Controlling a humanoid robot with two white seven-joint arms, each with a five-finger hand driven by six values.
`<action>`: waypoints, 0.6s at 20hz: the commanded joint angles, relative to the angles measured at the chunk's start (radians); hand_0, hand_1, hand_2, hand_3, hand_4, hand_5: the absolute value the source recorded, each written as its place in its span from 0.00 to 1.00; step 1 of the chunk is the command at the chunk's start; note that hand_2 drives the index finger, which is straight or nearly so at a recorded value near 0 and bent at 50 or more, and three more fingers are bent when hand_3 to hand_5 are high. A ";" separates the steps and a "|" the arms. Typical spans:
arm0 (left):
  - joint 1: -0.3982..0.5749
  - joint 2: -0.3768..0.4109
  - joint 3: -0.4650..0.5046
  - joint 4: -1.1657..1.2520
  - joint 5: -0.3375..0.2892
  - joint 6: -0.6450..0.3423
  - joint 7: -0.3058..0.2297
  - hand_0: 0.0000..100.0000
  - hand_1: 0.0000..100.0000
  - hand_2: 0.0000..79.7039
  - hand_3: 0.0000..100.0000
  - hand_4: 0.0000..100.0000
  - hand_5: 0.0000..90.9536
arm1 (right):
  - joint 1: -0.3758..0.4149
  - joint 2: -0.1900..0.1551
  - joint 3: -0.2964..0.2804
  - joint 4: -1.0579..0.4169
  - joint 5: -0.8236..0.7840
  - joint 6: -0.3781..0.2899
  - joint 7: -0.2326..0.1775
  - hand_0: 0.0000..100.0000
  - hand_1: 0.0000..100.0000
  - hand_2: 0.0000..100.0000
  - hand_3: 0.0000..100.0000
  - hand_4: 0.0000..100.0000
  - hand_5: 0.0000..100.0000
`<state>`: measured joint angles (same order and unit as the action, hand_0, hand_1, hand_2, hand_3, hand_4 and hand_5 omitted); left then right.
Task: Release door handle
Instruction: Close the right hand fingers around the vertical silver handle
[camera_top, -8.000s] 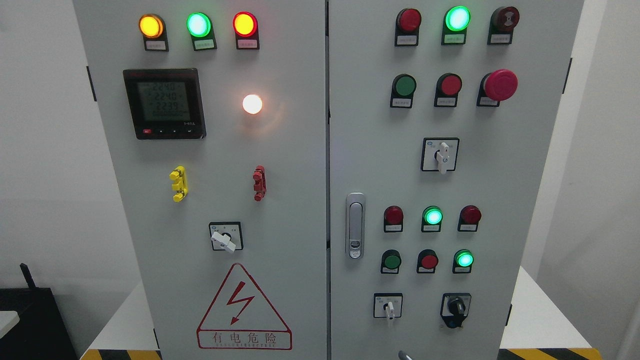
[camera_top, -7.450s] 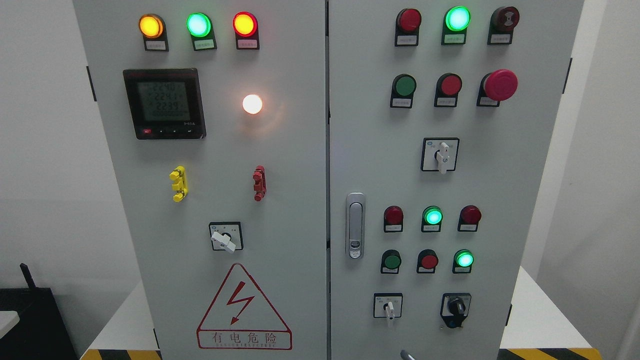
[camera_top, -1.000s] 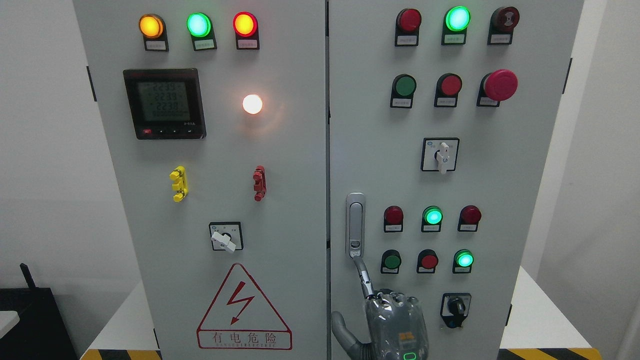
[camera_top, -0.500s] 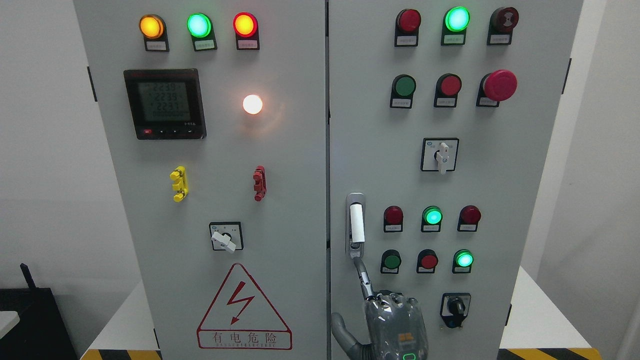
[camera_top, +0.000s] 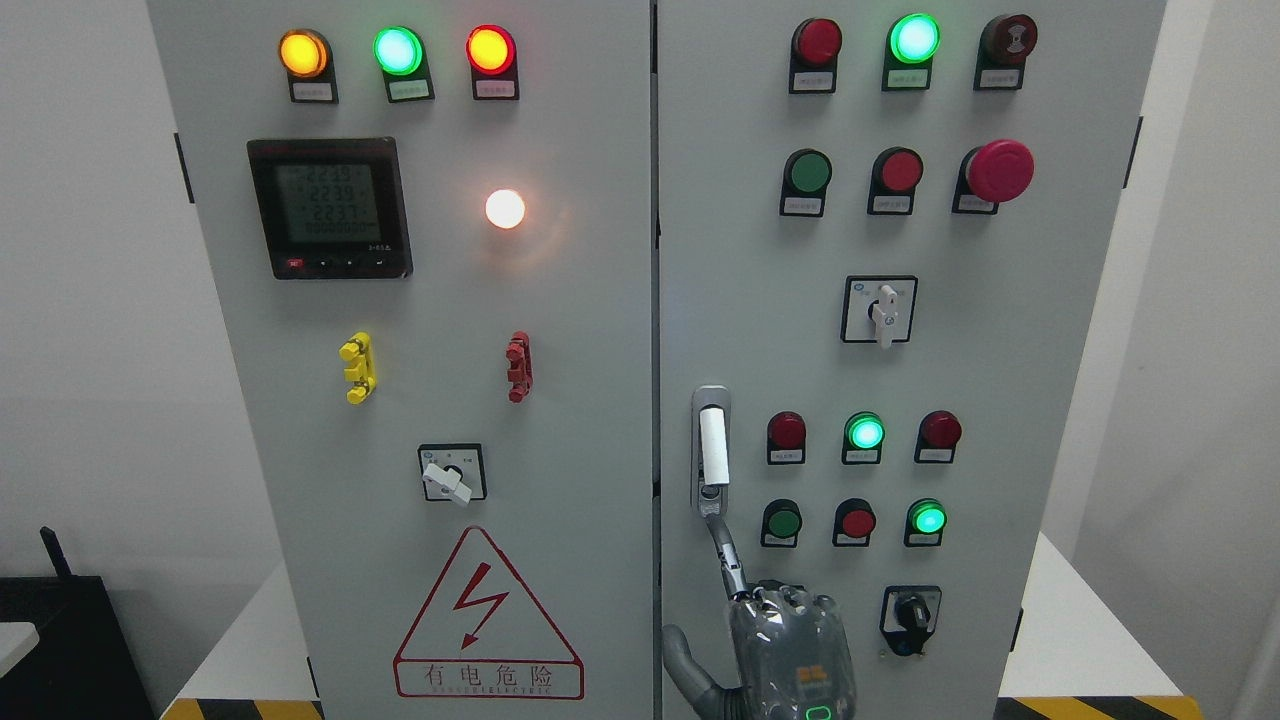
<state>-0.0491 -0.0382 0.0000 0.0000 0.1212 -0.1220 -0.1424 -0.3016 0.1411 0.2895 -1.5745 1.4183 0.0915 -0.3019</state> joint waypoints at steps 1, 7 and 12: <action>0.000 0.000 0.011 0.017 0.000 0.001 0.000 0.12 0.39 0.00 0.00 0.00 0.00 | -0.014 0.000 -0.007 -0.013 -0.001 -0.003 -0.016 0.36 0.30 0.00 1.00 0.96 1.00; 0.000 0.000 0.011 0.017 0.000 -0.001 0.000 0.12 0.39 0.00 0.00 0.00 0.00 | -0.010 0.000 -0.007 -0.035 -0.001 -0.004 -0.017 0.36 0.30 0.00 1.00 0.96 1.00; 0.000 0.000 0.011 0.017 0.000 0.001 0.000 0.12 0.39 0.00 0.00 0.00 0.00 | 0.008 0.000 -0.001 -0.041 0.001 -0.019 -0.039 0.36 0.30 0.00 1.00 0.96 1.00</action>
<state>-0.0491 -0.0383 0.0000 0.0000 0.1212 -0.1220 -0.1424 -0.3074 0.1413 0.2856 -1.5948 1.4178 0.0819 -0.3297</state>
